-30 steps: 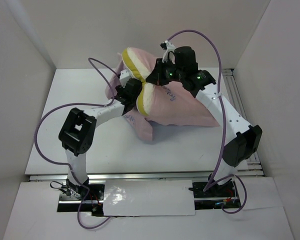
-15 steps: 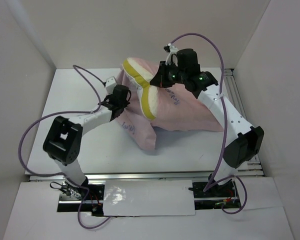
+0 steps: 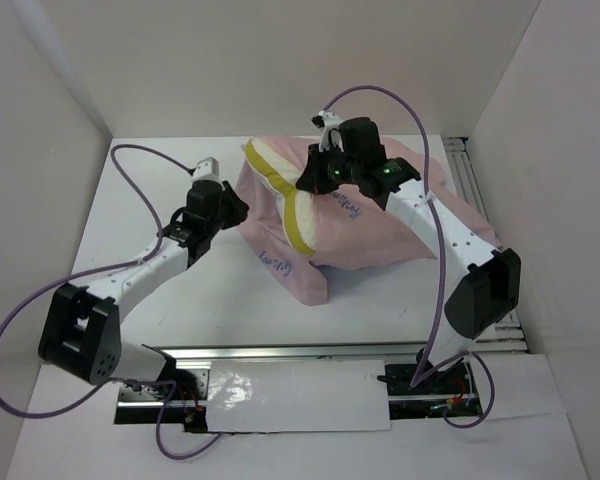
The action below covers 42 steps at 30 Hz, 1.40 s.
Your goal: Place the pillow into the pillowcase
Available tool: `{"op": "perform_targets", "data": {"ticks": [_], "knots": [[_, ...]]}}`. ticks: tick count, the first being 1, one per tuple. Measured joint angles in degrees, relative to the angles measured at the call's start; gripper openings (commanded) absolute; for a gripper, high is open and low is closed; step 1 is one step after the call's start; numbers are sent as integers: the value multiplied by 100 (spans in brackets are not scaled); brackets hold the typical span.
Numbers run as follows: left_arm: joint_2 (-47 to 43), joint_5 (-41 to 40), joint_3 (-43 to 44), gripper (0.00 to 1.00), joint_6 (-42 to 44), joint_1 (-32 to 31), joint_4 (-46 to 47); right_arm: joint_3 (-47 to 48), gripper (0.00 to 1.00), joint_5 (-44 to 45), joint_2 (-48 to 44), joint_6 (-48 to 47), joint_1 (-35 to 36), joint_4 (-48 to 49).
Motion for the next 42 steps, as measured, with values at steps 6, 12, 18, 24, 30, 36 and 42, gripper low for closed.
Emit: {"op": "perform_targets", "data": {"ticks": [6,12,18,24,30,36,42], "knots": [[1255,531,328,48,-24,-50,249,317,0,-160,-9,-22,17,-107],[1974,48,876,54,7,-232,70,1010,0,-557,-9,-17,24,-323],[2212,44,1320,0,223,-286,321,1141,0,-730,-9,-13,59,-413],[2194,195,1246,0,280,-278,304,1141,0,-160,-4,-101,140,-540],[144,179,-223,0,260,-170,-42,739,0,1720,181,-374,745,-448],[-1475,175,-446,0,280,-129,-785,275,0,3558,1084,-385,1637,149],[-2225,105,-789,0,278,-68,-1770,249,0,4653,1790,17,1803,367]]}}
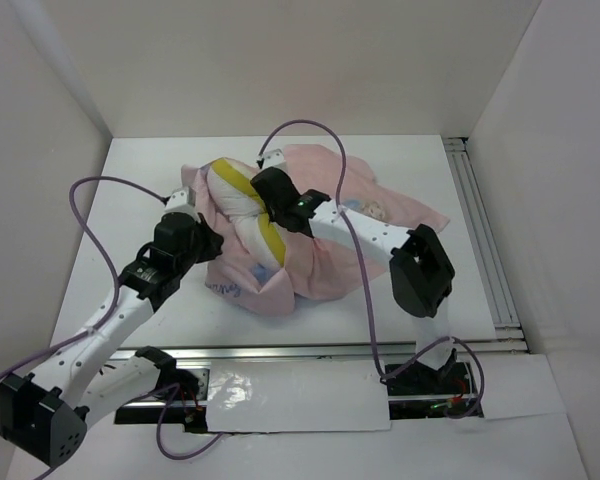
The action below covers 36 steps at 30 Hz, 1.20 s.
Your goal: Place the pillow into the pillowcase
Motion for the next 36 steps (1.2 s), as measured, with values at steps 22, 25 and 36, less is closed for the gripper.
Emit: {"op": "perform_targets", "data": {"ticks": [22,25,36], "knots": [[140,-15,-160,0,-160,81,-63,-881,71,-4166,-1633,-1099,-55,1045],[140,17,-186,0,-170,81,-4,-654,69,-4529,-1558,-1156,-57,975],[162,79,-223,0,-267,83,4,-190,72,-4951,-1401,-1676,424,614]]}}
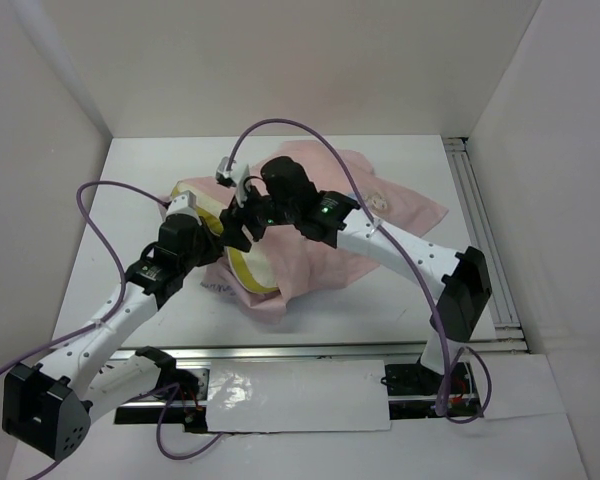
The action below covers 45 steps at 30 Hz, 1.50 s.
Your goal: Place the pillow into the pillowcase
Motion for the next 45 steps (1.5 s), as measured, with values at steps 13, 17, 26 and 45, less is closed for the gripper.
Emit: {"op": "perform_targets", "data": {"ticks": [13,17,26,45], "knots": [[-479,-199,-153,0,-203,7,-422,737,32,1449,1738,208,136,-175],[-614,-326,-251,0,-302,7,-778,734,0,1626,1941,597,144,-164],[-715,-846,-203,0,-1008,-2,-1318,503,0,2994,1786,1486,111,103],[957,-859,-15,45,-1993,98,-2378,-723,0,103,931,1668,-916,584]]}}
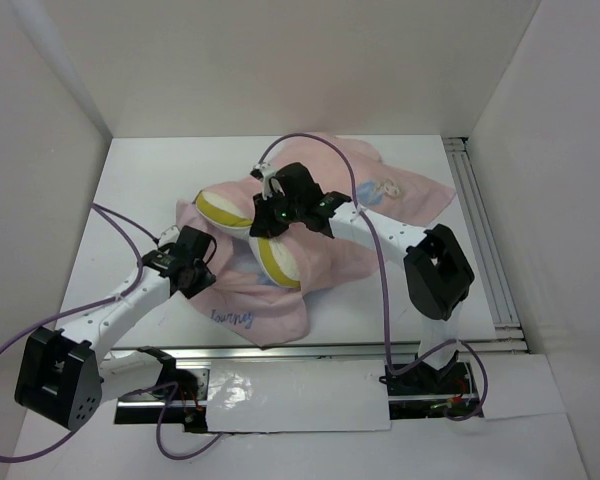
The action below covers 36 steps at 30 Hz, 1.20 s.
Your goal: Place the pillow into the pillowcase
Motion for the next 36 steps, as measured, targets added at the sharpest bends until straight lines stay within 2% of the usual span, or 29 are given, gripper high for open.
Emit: {"op": "perform_targets", "data": {"ticks": [6,12,20,24,31,36], "knots": [[-2,114,136,45,122,2,114,-140,0,-179,59,157,-59,111],[61,282,302,54,494,4,693,-140,0,-313,109,254,-66,197],[955,302,739,62,1161,-310,1292,9,0,-509,350,372,-74,221],[1272,363,739,62,1394,-450,1349,26,0,-586,367,409,-107,227],[1703,313,750,61,1266,-575,1152,66,0,-645,387,450,-201,197],[2299,-74,1021,49,728,-686,503,66,0,-645,398,446,-262,107]]}}
